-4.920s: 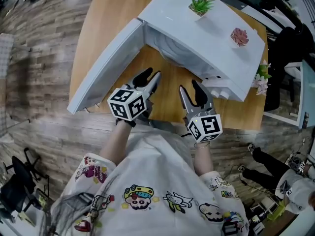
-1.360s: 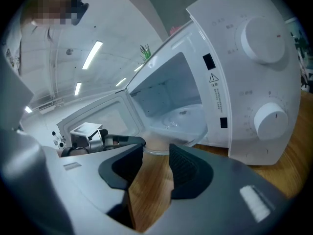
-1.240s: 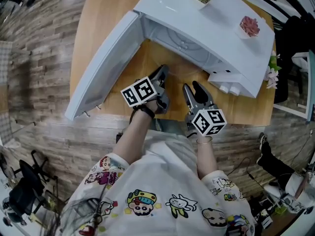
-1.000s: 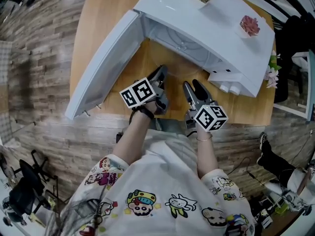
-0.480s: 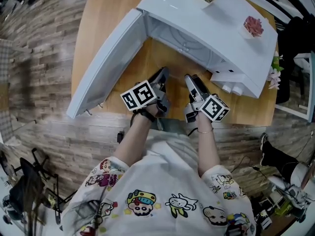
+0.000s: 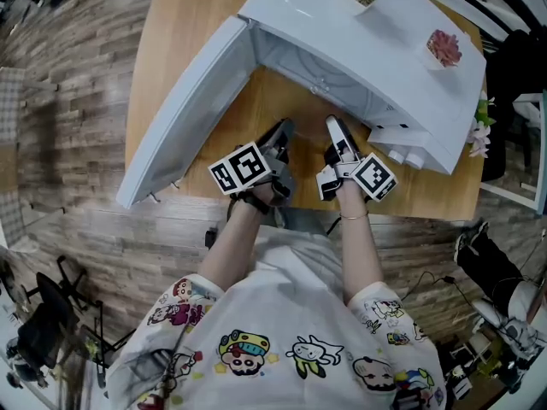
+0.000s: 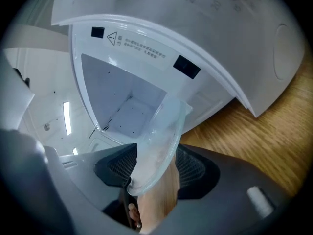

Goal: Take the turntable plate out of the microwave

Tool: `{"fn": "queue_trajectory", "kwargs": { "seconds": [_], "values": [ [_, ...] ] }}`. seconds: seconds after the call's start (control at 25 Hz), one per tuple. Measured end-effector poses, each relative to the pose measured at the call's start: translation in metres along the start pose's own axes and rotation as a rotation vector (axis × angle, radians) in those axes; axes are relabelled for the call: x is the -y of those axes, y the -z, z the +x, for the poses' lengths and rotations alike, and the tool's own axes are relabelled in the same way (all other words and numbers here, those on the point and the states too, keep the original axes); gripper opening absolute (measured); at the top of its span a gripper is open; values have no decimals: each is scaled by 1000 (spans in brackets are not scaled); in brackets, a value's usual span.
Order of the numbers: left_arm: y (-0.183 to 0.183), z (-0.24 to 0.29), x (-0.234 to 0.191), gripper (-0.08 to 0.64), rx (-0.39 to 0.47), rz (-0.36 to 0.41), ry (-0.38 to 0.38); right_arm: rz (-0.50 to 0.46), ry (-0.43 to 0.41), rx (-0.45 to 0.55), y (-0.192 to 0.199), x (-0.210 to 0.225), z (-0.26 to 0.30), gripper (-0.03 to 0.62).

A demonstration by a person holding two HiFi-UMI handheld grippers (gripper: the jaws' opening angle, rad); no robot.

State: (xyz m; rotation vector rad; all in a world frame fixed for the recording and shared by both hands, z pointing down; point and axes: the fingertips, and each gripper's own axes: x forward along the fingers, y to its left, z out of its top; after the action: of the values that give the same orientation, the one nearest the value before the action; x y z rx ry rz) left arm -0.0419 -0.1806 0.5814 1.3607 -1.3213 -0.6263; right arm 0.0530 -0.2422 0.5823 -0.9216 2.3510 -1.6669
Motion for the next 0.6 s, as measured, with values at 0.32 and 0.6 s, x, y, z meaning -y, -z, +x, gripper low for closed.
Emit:
{"fn": "queue_trajectory", "kwargs": {
  "seconds": [0.32, 0.6],
  "values": [
    [-1, 1, -1, 55, 0, 1, 0, 54, 19, 67, -8, 6, 8, 91],
    [-8, 6, -2, 67, 13, 7, 6, 183, -72, 95, -8, 1, 8, 71]
  ]
}}
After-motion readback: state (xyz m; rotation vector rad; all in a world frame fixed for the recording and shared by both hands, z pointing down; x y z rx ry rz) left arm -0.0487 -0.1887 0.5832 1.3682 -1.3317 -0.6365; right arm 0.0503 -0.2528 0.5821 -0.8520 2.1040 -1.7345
